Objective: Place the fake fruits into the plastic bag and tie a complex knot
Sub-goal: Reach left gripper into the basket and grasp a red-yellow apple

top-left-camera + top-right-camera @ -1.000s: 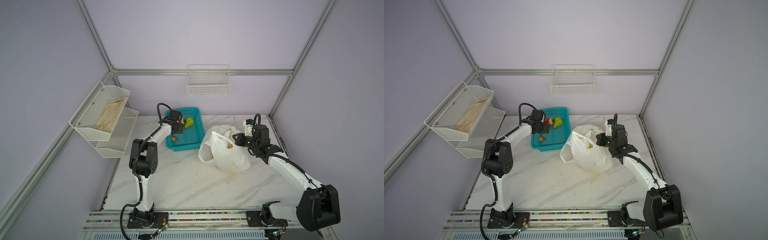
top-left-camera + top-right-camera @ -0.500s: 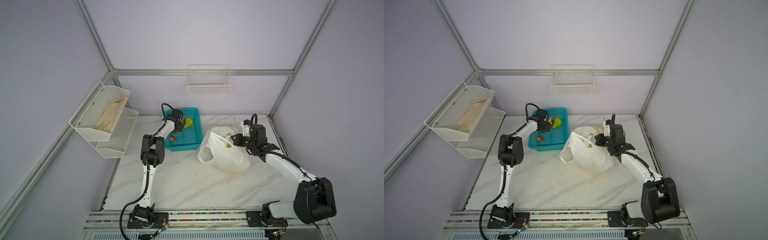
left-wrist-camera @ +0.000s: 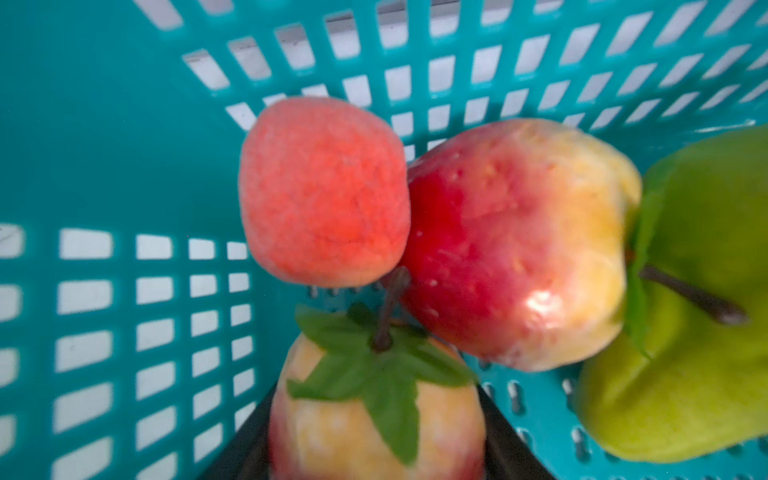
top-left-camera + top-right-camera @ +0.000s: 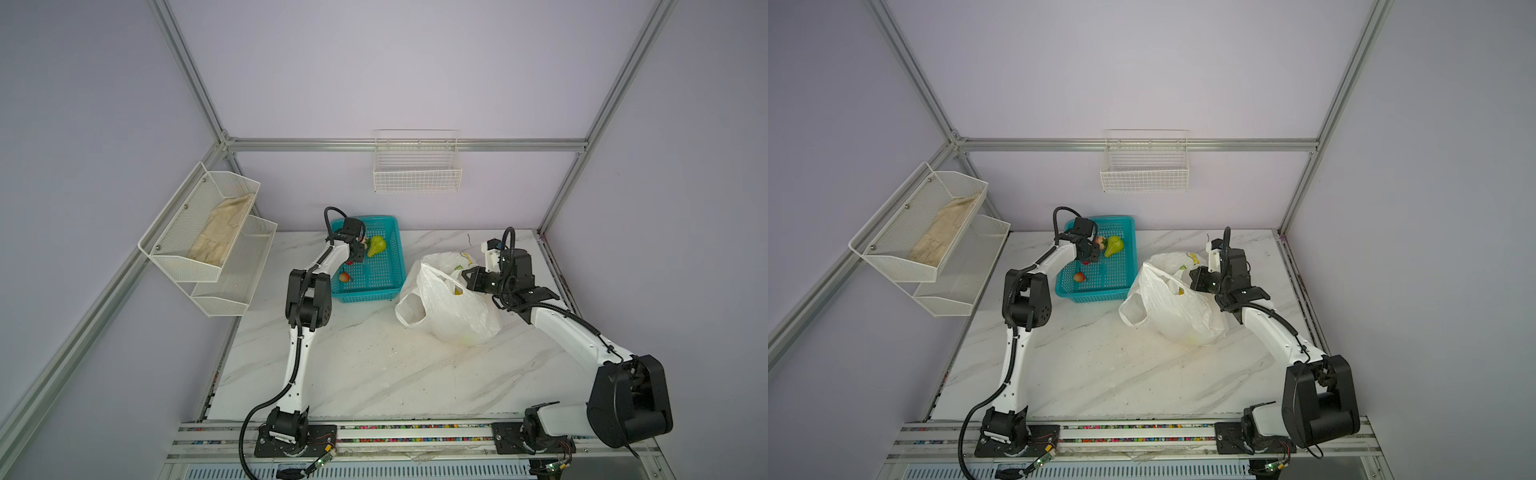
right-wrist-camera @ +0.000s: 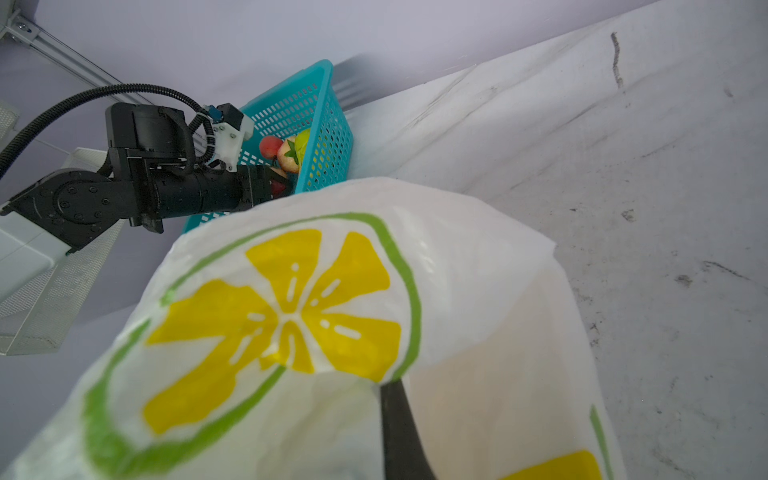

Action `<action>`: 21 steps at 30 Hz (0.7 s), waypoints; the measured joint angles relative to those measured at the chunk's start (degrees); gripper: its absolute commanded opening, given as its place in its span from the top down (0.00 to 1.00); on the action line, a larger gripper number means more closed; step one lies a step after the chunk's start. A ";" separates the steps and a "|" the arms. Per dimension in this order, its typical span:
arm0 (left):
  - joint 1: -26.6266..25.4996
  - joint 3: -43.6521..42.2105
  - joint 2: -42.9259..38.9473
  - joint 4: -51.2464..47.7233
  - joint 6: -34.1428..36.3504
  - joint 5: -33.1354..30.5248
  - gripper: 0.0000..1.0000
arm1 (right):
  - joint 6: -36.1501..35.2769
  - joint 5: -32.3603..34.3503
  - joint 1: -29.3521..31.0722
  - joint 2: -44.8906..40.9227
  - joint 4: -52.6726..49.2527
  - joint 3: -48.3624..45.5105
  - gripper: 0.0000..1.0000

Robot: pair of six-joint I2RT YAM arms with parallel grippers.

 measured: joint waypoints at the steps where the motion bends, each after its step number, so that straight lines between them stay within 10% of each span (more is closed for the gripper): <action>1: 0.07 0.00 0.00 0.00 -0.07 0.17 0.52 | 0.00 0.02 0.00 0.00 0.00 0.00 0.95; 10: 0.24 -2.25 -3.72 0.24 -0.70 5.18 0.59 | -0.02 0.17 0.00 0.00 0.00 0.00 0.95; 21: -1.55 -30.42 -36.24 8.48 -8.61 9.29 0.61 | 0.09 0.00 0.00 0.00 0.37 0.00 0.95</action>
